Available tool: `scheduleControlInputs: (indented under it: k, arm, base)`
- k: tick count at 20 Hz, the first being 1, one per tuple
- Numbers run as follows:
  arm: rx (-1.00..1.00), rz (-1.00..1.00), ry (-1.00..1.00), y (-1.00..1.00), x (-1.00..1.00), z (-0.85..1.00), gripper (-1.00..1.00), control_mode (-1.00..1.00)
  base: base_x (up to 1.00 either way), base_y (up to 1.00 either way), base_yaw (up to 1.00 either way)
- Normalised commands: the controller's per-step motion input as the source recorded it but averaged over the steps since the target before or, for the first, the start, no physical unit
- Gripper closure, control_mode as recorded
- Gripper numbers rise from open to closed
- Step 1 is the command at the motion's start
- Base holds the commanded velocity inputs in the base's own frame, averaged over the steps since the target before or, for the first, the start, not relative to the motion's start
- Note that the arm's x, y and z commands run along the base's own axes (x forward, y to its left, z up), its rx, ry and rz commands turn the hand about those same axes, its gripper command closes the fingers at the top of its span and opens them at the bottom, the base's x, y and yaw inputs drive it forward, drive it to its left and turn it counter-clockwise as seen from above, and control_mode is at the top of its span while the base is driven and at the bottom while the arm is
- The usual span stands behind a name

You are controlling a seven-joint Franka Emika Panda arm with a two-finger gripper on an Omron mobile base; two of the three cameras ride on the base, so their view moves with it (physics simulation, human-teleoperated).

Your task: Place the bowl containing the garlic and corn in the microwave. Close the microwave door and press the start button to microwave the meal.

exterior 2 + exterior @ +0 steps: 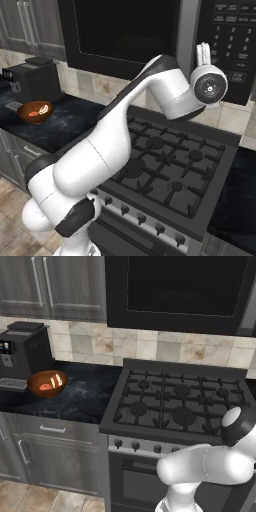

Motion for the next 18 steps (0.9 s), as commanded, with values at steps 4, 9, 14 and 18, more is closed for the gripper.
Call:
scheduleControlInputs:
  k: [4,9,14,18]
  arm:
    - [0.08,0.00,0.00,-0.17,0.35,0.00,1.00,-1.00]
    - [0.10,0.00,0.00,-0.28,0.36,-0.05,1.00,-1.00]
    - [0.10,0.00,0.00,-0.31,0.38,-0.14,1.00,-1.00]
    - [0.11,0.01,-0.05,-0.33,0.41,-0.20,1.00,-1.00]
  base:
    - [0.00,0.00,0.00]
    - [0.00,0.00,0.00]
    - [0.00,0.00,0.00]
    - [0.00,0.00,0.00]
